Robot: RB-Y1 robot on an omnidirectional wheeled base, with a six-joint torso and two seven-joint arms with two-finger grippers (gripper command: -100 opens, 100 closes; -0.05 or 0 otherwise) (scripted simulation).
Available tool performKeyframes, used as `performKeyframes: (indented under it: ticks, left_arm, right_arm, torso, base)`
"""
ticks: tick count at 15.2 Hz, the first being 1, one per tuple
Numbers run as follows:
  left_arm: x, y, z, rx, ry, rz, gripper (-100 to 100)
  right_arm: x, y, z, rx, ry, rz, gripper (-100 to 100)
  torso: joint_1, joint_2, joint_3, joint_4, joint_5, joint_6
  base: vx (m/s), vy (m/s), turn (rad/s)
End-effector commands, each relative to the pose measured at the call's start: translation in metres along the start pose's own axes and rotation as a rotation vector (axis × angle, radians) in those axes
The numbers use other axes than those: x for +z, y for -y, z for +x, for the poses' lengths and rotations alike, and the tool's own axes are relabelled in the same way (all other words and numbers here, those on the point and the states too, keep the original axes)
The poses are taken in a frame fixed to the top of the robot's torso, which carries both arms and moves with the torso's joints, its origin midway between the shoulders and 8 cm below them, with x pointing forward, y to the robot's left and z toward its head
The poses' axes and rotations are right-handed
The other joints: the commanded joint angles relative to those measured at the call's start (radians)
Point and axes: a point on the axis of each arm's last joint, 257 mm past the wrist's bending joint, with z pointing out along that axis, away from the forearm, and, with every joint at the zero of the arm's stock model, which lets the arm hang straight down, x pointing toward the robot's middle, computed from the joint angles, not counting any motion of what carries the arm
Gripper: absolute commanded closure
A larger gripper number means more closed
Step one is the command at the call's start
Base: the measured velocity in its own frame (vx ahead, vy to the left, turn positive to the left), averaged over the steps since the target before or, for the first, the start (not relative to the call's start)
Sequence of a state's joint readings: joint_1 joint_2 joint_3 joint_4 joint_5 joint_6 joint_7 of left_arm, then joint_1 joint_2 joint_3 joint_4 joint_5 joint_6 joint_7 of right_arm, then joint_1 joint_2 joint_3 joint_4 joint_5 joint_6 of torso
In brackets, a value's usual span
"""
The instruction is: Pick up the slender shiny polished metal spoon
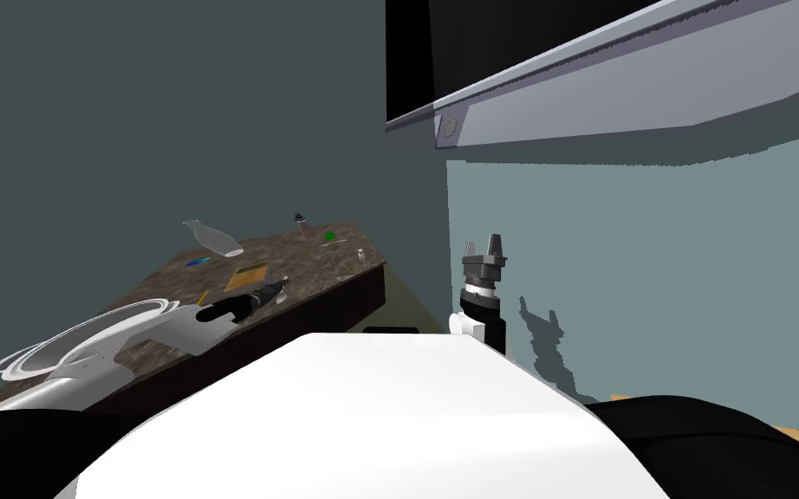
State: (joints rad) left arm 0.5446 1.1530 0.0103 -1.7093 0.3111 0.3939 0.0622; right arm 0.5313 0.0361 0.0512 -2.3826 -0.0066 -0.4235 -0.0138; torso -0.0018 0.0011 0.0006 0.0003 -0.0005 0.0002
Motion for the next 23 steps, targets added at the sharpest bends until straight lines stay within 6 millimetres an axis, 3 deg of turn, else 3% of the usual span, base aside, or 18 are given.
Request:
performKeyframes:
  ticks: [1,7,8,9,13,14,15,19,23]
  left_arm:
    - [-0.002,-0.019,-0.005,0.007,0.002,-0.06,-100]
    - [-0.008,-0.074,-0.016,0.021,0.005,-0.226,-100]
    - [-0.006,-0.065,-0.015,0.021,0.005,-0.199,-100]
    - [-0.002,-0.077,-0.016,0.002,0.014,-0.223,-100]
    - [0.004,-0.091,-0.014,-0.024,0.025,-0.247,-100]
    - [0.001,-0.087,-0.016,-0.015,0.022,-0.238,-100]
    - [0.002,-0.088,-0.016,-0.017,0.023,-0.24,100]
    - [0.001,-0.089,-0.017,-0.016,0.024,-0.244,100]
    - [-0.005,-0.069,-0.016,0.016,0.007,-0.21,100]
  right_arm:
    - [0.0,0.0,0.0,0.0,0.0,0.0,0]
    - [0.0,0.0,0.0,0.0,0.0,0.0,0]
    - [0.0,0.0,0.0,0.0,0.0,0.0,0]
    - [0.0,0.0,0.0,0.0,0.0,0.0,0]
    - [0.0,0.0,0.0,0.0,0.0,0.0,0]
    - [0.0,0.0,0.0,0.0,0.0,0.0,0]
    - [0.0,0.0,0.0,0.0,0.0,0.0,0]
    - [0.0,0.0,0.0,0.0,0.0,0.0,0]
    - [0.0,0.0,0.0,0.0,0.0,0.0,0]
  torso:
    - [0.0,0.0,0.0,0.0,0.0,0.0]
    - [-0.002,-0.001,0.0,0.0,0.0,0.0]
    - [-0.001,-0.001,0.0,0.0,0.0,0.0]
    - [0.0,-0.001,0.0,0.0,0.0,0.0]
    - [0.006,0.002,0.001,0.0,0.002,0.0]
    - [0.007,0.002,0.001,0.0,0.002,0.0]
    - [0.006,0.002,0.001,0.0,0.002,0.0]
    - [0.003,-0.002,-0.001,0.0,0.002,0.002]
    - [-0.001,-0.005,-0.003,-0.001,0.001,0.001]
  base:
    - [-0.008,-0.038,-0.119]
    - [-0.005,-0.059,-0.149]
    - [0.001,-0.03,-0.022]
    - [-0.016,0.01,-0.159]
    - [-0.04,0.043,-0.183]
    - [-0.029,0.032,-0.062]
    - [-0.01,0.013,-0.004]
    - [-0.003,0.004,0.011]
    - [0.036,-0.042,0.191]
